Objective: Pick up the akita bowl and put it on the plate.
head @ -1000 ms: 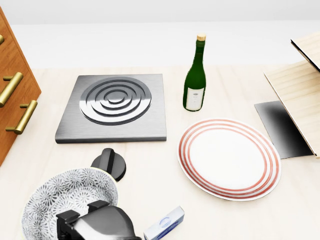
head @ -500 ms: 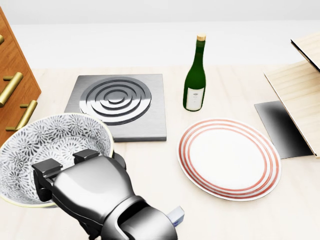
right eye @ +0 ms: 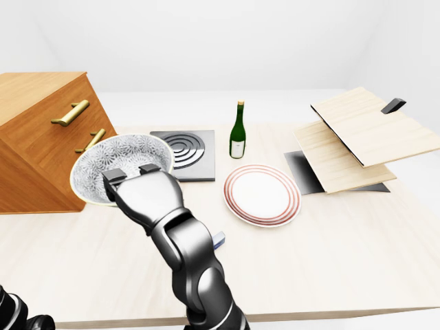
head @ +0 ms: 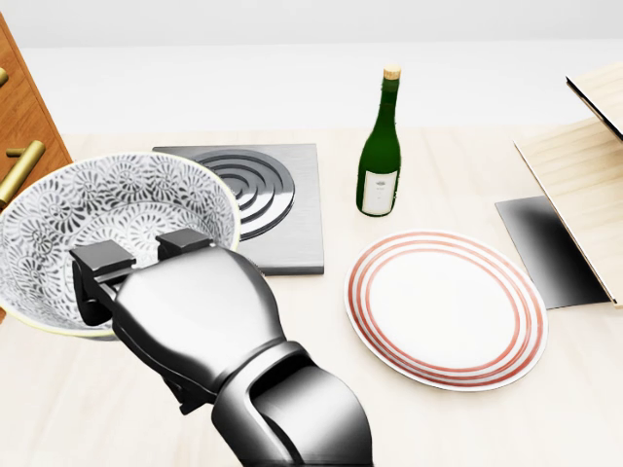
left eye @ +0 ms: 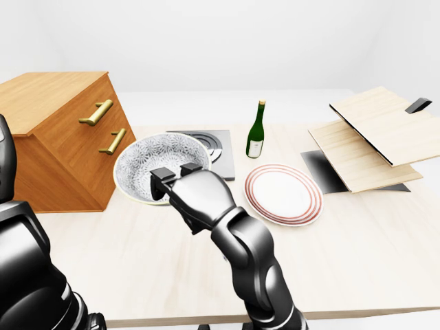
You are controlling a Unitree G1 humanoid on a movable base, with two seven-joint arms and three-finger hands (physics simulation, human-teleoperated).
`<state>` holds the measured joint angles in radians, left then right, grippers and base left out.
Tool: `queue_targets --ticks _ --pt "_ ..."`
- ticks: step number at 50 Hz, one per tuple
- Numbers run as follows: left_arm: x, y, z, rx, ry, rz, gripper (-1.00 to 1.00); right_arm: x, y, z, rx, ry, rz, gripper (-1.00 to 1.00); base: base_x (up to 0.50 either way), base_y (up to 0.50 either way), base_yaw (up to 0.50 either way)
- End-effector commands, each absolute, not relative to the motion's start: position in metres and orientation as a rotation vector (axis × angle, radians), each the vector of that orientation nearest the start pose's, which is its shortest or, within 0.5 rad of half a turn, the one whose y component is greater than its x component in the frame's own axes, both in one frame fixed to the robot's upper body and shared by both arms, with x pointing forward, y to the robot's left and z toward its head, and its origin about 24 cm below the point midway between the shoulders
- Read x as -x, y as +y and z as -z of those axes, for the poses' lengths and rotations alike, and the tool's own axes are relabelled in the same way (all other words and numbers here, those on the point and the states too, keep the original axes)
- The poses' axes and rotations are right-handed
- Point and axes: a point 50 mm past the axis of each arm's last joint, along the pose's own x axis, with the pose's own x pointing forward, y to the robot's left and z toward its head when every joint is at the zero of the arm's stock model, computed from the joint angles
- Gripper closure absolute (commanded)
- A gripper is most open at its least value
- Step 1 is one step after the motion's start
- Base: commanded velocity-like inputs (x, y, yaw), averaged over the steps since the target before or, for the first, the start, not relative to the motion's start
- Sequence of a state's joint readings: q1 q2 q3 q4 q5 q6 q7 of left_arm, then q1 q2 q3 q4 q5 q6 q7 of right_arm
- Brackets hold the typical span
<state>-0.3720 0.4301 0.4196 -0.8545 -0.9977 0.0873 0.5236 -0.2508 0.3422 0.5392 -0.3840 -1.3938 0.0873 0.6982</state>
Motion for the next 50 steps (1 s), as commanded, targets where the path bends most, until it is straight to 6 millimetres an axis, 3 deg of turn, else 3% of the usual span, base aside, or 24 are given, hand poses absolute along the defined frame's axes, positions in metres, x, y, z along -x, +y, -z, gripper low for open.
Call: queue_targets --ticks 1,7,16,32,39,50 --pt "-0.176 0.221 -0.304 0.615 -1.016 -0.021 -1.0 -0.233 0.002 -0.213 1.162 -0.522 -0.434 0.96 0.0 0.0 0.0" --pt "-0.176 0.221 -0.303 0.61 -1.012 -0.028 -1.0 -0.248 -0.029 -0.231 1.174 -0.536 -0.311 0.96 0.0 0.0 0.0" --pt "-0.176 0.221 -0.303 0.612 -1.015 -0.028 -1.0 -0.265 -0.062 -0.235 1.266 -0.494 -0.22 0.97 0.0 0.0 0.0" --pt "-0.175 0.221 -0.302 0.609 -1.015 -0.037 -1.0 -0.279 -0.124 -0.214 1.316 -0.316 -0.159 0.97 0.0 0.0 0.0" --pt "-0.175 0.221 -0.302 0.613 -1.016 -0.031 -1.0 -0.277 -0.133 -0.216 1.313 -0.315 -0.141 0.97 0.0 0.0 0.0" --pt "-0.174 0.222 -0.302 0.611 -1.017 -0.038 -1.0 -0.279 -0.155 -0.201 1.31 -0.218 -0.138 0.97 0.0 0.0 0.0"
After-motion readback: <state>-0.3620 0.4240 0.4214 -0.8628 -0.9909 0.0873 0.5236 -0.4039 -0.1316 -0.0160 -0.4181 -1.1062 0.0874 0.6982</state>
